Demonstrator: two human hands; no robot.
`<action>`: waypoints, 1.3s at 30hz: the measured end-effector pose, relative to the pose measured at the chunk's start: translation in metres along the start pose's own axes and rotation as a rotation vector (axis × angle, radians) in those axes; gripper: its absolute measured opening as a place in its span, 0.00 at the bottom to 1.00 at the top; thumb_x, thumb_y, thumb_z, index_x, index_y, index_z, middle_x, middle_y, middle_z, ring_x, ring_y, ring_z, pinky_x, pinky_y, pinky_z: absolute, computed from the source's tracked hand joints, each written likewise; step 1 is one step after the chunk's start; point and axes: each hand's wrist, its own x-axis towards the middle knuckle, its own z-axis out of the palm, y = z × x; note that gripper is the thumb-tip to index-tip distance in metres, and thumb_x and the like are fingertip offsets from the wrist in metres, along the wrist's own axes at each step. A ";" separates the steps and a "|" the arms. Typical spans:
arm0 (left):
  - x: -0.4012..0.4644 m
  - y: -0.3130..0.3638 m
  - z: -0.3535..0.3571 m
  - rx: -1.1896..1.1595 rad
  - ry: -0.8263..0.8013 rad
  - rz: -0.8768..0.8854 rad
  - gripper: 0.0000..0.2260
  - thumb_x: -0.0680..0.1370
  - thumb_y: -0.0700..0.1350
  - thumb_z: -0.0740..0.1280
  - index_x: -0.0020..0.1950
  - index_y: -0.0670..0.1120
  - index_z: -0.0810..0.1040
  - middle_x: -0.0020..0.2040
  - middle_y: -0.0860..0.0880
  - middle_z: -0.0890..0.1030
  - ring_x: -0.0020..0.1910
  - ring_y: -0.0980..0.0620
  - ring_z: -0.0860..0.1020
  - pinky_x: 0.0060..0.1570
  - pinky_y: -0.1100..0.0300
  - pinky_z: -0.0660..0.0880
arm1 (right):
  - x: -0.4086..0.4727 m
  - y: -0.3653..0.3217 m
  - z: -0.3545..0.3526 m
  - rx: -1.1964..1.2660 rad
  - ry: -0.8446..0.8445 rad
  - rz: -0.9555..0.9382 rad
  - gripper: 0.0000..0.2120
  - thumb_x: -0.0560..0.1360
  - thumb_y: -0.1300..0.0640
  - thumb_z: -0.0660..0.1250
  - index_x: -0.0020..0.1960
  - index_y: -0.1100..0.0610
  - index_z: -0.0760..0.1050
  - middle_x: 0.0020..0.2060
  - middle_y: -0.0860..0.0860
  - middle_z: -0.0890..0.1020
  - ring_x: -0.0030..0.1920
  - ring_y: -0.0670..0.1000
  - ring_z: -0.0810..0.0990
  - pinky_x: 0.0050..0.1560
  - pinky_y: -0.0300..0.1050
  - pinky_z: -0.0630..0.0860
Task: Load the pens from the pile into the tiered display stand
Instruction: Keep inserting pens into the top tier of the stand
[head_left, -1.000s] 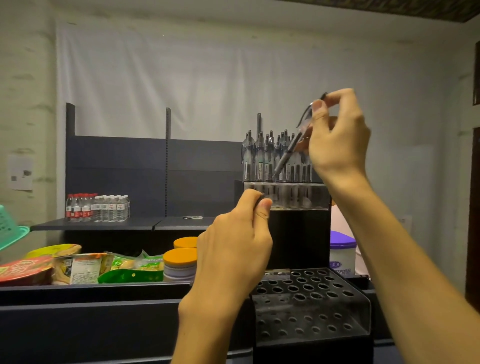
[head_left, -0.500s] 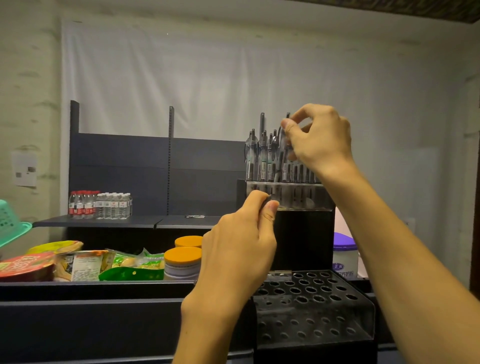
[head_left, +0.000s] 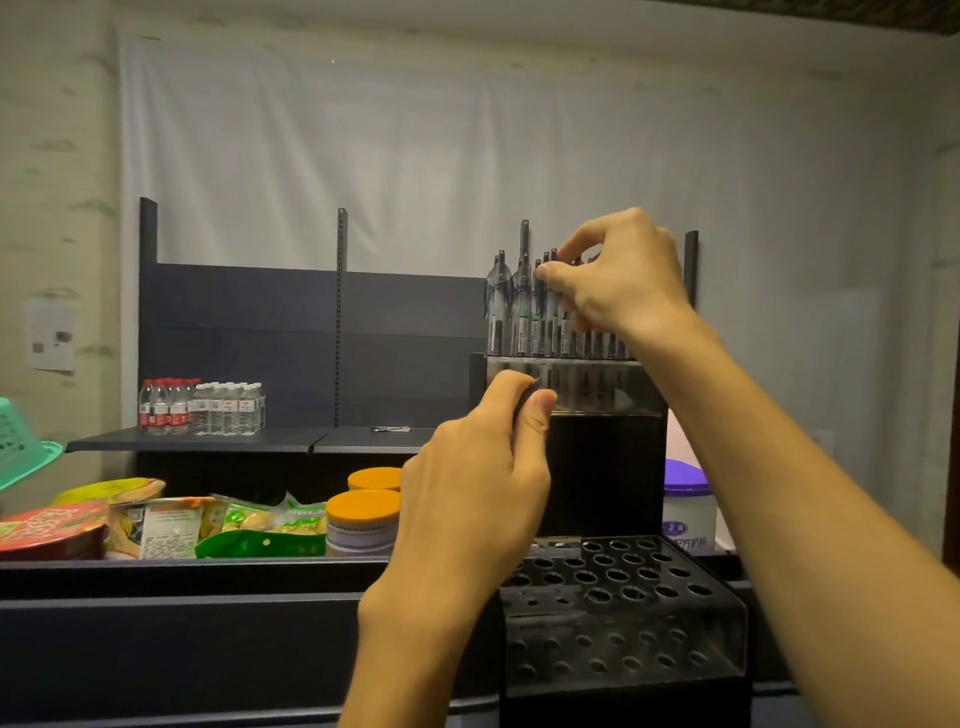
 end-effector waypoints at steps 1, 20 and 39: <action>0.000 0.000 0.000 0.001 -0.001 0.002 0.09 0.81 0.59 0.51 0.50 0.59 0.68 0.30 0.55 0.74 0.38 0.62 0.74 0.28 0.64 0.63 | -0.001 0.001 0.000 0.007 0.010 -0.009 0.12 0.73 0.48 0.73 0.50 0.55 0.82 0.39 0.53 0.83 0.40 0.56 0.83 0.45 0.54 0.82; -0.008 0.008 -0.002 0.159 -0.088 -0.040 0.05 0.81 0.55 0.56 0.50 0.55 0.65 0.35 0.55 0.75 0.34 0.60 0.73 0.29 0.67 0.63 | -0.098 0.010 -0.033 0.408 -0.330 0.033 0.07 0.73 0.52 0.72 0.45 0.56 0.82 0.34 0.52 0.84 0.28 0.47 0.81 0.29 0.36 0.75; -0.022 0.009 -0.016 0.166 -0.099 0.075 0.05 0.80 0.45 0.60 0.52 0.50 0.64 0.39 0.52 0.79 0.34 0.56 0.76 0.32 0.59 0.74 | -0.146 -0.002 -0.010 0.648 -0.266 0.199 0.05 0.77 0.56 0.68 0.44 0.52 0.82 0.38 0.47 0.85 0.42 0.43 0.83 0.43 0.40 0.80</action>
